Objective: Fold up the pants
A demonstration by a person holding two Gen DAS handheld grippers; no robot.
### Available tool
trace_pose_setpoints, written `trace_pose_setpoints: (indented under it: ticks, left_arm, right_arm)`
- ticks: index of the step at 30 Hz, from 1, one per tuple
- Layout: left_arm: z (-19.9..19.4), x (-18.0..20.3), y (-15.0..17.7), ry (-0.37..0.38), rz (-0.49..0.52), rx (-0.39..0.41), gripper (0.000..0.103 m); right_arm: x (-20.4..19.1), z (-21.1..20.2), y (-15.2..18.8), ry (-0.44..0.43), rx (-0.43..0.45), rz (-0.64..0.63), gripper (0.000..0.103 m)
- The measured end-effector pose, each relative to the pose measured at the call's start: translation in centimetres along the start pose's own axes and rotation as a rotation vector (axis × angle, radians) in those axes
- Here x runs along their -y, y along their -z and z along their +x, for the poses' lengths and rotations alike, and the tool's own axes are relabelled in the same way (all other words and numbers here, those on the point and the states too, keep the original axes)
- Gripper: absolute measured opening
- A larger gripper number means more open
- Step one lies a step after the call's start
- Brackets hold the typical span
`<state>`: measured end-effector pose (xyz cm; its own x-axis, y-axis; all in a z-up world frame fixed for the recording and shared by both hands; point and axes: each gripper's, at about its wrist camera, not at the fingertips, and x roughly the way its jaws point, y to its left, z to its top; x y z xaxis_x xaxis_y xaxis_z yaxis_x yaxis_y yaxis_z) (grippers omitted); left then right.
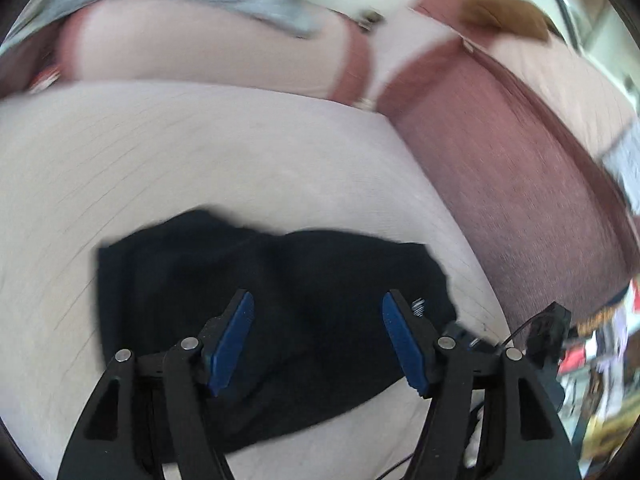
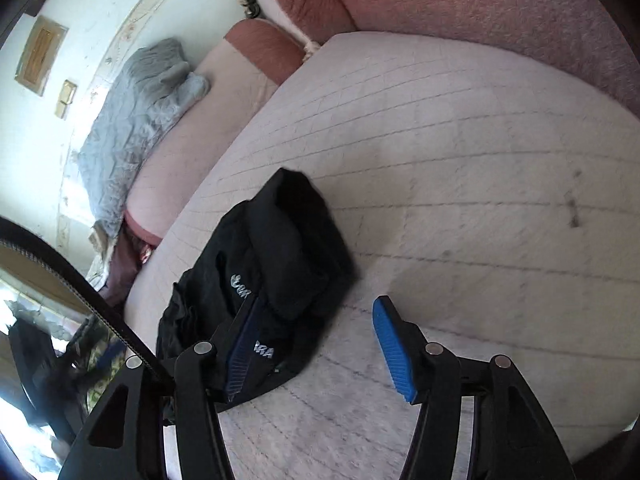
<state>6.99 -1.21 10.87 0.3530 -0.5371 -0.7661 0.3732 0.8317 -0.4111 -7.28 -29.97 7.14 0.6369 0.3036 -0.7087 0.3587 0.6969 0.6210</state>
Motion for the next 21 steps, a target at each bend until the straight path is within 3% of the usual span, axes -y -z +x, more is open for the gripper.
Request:
trace_pose_setpoints:
  ticks: [3,7,13,15,16,17,18,19,21]
  left_arm:
    - [4.0,4.5,-2.7,0.028,0.119,-0.06,0.066]
    - [11.2,9.3,-4.7,0.058,0.229,-0.203,0.066]
    - [19.7,12.1,-4.4,0.024,0.33,-0.404,0.066]
    - [20.2,12.4,-4.2,-0.01,0.361,-0.414,0.065]
    - [20.1,12.6,-4.3,-0.016,0.365,-0.411,0.052]
    - [19.7,12.7,-4.4,-0.01,0.368,-0.405,0.028]
    - [19.0,12.8,-4.5,0.014,0.371,-0.403,0.017]
    - [18.2,12.9,-4.4,0.029,0.371,-0.395,0.013]
    - [15.7,12.4,-4.4,0.029,0.382,-0.347,0.013]
  right_arm:
    - [-1.1,1.4,0.2,-0.015,-0.01,-0.048,0.064]
    - [-0.6,1.5,1.2,-0.026,0.002,-0.07,0.065]
    - [-0.6,2.2,1.3,-0.056,0.014,-0.075,0.065]
    - [-0.9,2.5,1.3,-0.064,0.012,-0.083,0.065]
    - [-1.1,2.7,1.3,-0.071,0.007,-0.09,0.061]
    - [-1.1,2.7,1.3,-0.082,0.001,-0.092,0.054]
    - [-1.1,2.9,1.3,-0.106,-0.017,-0.087,0.027]
    - [-1.2,3.0,1.3,-0.128,-0.029,-0.078,0.022]
    - [-2.0,2.5,1.3,-0.133,-0.022,-0.103,0.021]
